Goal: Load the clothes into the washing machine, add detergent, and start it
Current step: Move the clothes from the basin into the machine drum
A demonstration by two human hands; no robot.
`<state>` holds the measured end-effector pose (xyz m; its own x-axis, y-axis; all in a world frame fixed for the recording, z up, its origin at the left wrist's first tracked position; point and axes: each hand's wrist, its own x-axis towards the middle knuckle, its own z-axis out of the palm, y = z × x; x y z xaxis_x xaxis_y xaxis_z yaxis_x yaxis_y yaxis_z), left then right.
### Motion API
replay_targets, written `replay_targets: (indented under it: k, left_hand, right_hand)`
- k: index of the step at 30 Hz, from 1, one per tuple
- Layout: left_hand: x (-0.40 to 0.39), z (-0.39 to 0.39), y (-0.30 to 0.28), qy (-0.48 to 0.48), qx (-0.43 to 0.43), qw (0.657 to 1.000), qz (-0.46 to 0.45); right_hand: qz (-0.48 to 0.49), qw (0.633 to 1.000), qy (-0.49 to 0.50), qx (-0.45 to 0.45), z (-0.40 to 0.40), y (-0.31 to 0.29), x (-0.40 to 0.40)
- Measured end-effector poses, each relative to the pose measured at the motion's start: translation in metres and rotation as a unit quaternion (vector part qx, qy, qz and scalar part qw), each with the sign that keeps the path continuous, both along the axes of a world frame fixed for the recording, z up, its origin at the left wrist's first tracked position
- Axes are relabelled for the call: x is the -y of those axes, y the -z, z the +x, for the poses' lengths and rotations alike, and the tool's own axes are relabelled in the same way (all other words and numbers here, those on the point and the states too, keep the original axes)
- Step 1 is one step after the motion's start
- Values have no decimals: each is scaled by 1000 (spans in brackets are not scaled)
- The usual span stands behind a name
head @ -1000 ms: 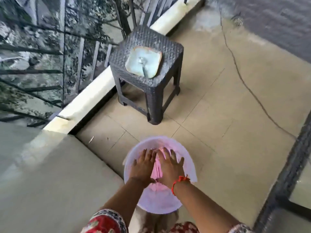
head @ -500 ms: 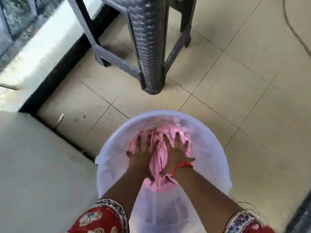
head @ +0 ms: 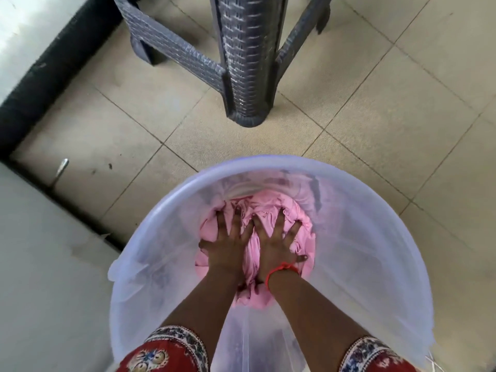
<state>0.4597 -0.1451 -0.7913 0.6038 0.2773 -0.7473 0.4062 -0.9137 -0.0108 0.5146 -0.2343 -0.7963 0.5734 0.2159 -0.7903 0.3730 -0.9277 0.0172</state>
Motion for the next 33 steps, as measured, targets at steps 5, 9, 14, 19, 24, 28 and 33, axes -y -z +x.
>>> replay_targets:
  k: [5,9,14,19,24,28,33]
  left_hand:
    - [0,1,2,-29,7,999,27]
    - [-1,3,5,-25,18,999,-28]
    - [-1,10,5,-58,18,997,-44]
    - [0,17,-12,-66,43,995,-57]
    - [6,18,-66,-67,97,992,-47]
    - [6,21,-129,-37,129,991,-19]
    - [7,20,-237,-59,173,983,-34]
  right_hand:
    - [4,999,13,41,-10,13,-2]
    - [-1,998,46,37,-11,12,-10]
    - [49,996,69,-5,0,3,-12]
    - [100,991,85,-28,12,-24,-6]
    - [122,990,63,14,14,-57,8]
    - [104,994,31,22,18,-114,17]
    - [106,993,25,42,18,-215,20]
